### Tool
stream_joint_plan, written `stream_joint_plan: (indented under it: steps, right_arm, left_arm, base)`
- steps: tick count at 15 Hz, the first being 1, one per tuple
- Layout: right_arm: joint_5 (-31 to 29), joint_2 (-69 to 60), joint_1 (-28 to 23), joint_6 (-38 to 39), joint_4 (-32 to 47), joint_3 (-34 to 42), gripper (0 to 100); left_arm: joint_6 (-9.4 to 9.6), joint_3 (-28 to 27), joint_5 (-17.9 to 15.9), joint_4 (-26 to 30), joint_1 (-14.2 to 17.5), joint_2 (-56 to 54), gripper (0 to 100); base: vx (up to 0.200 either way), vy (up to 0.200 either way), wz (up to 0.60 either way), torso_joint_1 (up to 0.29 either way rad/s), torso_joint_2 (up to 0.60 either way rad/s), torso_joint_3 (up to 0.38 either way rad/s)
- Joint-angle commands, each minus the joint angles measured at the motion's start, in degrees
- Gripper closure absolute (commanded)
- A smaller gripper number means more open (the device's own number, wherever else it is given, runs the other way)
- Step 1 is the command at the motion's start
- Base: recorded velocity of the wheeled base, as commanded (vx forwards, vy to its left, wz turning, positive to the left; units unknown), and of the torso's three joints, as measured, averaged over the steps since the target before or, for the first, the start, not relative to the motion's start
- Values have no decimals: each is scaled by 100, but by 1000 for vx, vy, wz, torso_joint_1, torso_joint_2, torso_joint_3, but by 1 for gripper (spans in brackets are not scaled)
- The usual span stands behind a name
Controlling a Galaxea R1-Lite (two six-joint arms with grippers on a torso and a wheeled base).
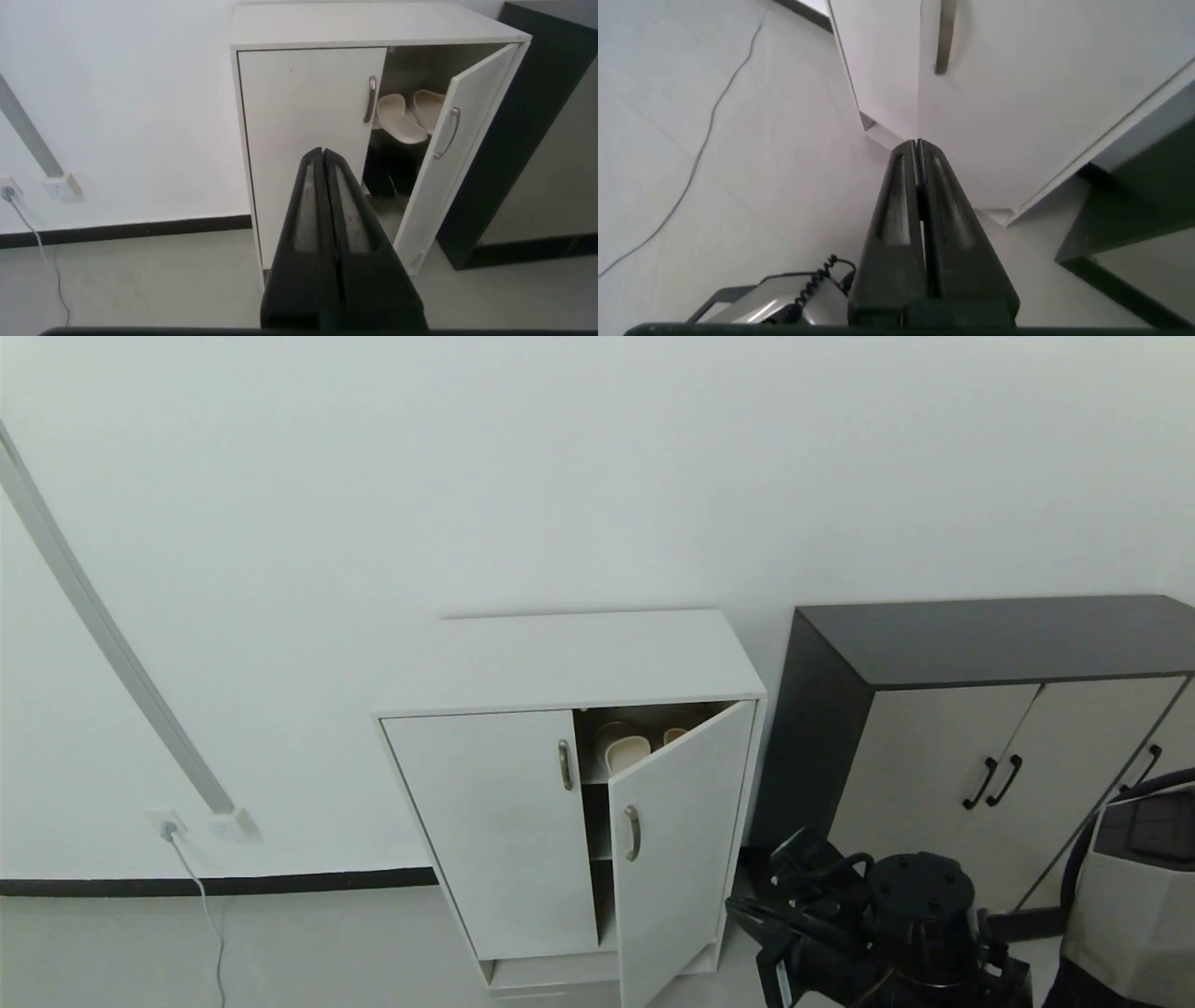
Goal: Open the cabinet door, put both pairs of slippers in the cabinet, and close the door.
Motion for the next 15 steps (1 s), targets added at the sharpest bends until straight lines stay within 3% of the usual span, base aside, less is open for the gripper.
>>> stream_joint_plan:
  steps: [1, 7, 11, 15]
  right_arm:
    - [2, 109, 5, -1, -8, 86, 100]
    - [-24, 311, 5, -18, -254, 33, 100]
    - [-42, 645, -4, -10, -351, -547, 100]
    - [-42, 935, -259, 8, 265, -1540, 100]
  left_arm:
    - [-4, 0, -2, 1, 2, 7, 100]
    - [-31, 0, -2, 1, 2, 7, 100]
    - [-39, 0, 7, 1, 2, 7, 100]
    - [-39, 0, 7, 1, 2, 7, 100]
  base:
    - [200, 0, 0, 2, 2, 7]
    - [200, 0, 0, 2, 0, 3]
    - [0, 0, 0, 0, 0, 0]
    - [0, 0, 0, 0, 0, 0]
